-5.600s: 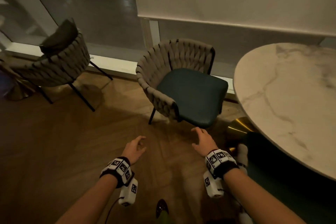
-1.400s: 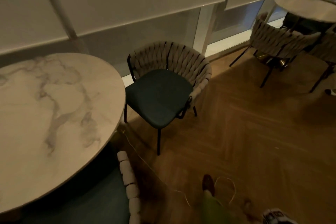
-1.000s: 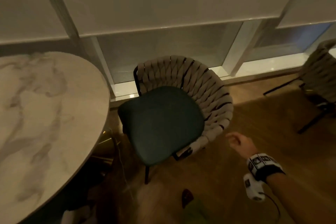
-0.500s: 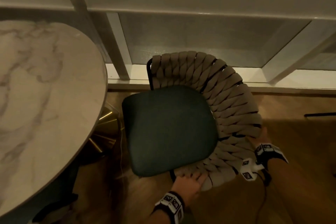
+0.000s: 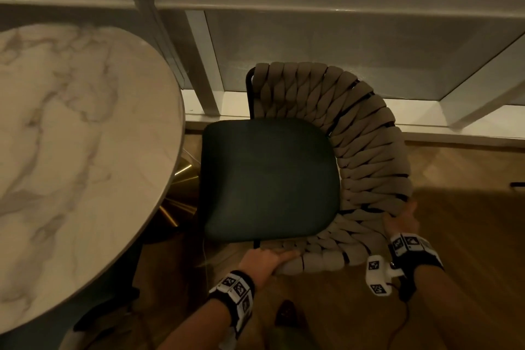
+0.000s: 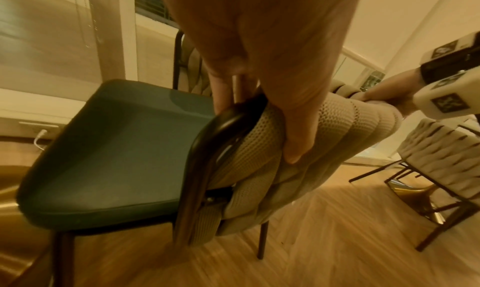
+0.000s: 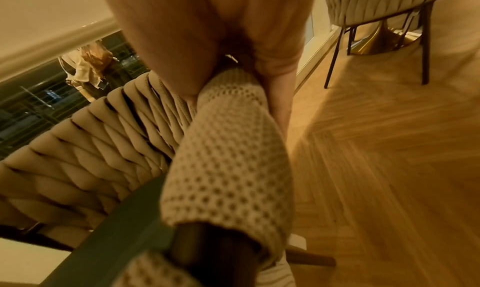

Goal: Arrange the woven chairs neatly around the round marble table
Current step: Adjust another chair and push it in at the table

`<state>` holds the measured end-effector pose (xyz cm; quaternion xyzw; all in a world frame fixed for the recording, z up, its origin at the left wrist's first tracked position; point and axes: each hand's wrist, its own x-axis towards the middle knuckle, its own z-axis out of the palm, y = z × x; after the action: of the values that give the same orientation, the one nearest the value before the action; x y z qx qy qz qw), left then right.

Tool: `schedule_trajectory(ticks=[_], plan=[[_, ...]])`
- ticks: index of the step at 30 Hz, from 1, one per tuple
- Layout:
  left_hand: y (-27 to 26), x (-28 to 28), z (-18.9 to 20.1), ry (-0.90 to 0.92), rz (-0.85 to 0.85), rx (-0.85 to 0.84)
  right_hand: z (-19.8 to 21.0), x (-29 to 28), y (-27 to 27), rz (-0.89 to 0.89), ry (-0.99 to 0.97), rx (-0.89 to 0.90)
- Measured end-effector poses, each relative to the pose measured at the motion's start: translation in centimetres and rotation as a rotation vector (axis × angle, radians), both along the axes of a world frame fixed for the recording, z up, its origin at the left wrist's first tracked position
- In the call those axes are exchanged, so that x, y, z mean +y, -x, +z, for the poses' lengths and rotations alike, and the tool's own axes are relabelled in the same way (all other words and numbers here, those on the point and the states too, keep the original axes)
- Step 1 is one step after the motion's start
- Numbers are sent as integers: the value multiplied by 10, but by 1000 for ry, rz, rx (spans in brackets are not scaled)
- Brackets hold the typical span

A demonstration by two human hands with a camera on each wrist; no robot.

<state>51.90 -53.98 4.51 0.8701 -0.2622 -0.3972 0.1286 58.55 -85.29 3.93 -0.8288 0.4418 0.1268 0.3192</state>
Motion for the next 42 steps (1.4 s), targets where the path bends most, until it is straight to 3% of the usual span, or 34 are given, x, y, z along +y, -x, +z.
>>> schedule_trajectory(ticks=[10, 15, 20, 32, 42], plan=[[-61, 50, -1, -73, 224, -131, 8, 54, -55, -39, -59, -48], [-75, 53, -1, -75, 259, -157, 15, 62, -71, -20, -76, -40], [-68, 47, 3, -87, 269, -184, 21, 60, -69, 48, -76, -57], [-1, 34, -9, -119, 254, -111, 16, 48, -5, -17, -28, 19], [-1, 34, -8, -74, 270, -167, 16, 47, -4, -49, -13, 17]])
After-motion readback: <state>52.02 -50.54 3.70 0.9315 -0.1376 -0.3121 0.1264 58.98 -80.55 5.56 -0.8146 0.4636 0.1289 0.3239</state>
